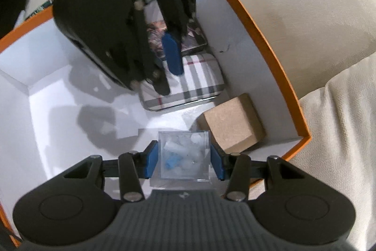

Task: Organize rigid objects
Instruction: 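Lower the clear plastic box into the shoebox with the right tool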

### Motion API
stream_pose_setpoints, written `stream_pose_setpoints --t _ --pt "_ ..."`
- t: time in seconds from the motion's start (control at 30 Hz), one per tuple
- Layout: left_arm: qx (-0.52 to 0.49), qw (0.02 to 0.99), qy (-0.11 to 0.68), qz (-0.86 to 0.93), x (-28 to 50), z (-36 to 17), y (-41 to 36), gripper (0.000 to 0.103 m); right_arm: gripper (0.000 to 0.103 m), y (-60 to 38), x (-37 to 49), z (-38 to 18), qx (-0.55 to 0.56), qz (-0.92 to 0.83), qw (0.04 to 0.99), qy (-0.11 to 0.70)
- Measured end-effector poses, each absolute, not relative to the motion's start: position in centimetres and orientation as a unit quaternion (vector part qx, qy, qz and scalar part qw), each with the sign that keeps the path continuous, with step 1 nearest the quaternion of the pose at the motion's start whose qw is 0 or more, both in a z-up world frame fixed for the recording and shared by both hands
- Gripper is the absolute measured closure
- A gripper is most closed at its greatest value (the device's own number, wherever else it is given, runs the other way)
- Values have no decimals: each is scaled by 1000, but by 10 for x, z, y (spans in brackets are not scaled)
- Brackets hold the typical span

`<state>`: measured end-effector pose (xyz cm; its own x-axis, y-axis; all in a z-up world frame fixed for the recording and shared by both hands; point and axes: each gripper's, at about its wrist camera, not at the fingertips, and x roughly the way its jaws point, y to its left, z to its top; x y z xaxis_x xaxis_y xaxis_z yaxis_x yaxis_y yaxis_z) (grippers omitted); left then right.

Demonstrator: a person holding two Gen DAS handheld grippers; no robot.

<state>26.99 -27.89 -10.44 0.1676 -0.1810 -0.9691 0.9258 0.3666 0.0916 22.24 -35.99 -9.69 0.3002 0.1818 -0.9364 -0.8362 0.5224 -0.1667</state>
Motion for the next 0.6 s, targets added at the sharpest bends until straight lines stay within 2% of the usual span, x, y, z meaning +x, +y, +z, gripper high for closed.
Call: stream_pose_setpoints --t 0.1,0.13,0.3,0.6 --pt "459 649 463 -392 247 -118 -287 63 54 -358 211 -96 -346 362 720 481" --pt "469 645 460 -391 243 -122 -289 57 54 -357 209 -96 -347 366 717 480" --pt "497 648 445 -367 235 -130 -303 47 54 -359 199 -97 -354 374 712 477" --pt "462 670 446 -372 239 -125 -304 49 54 -363 196 -97 -357 380 714 468"
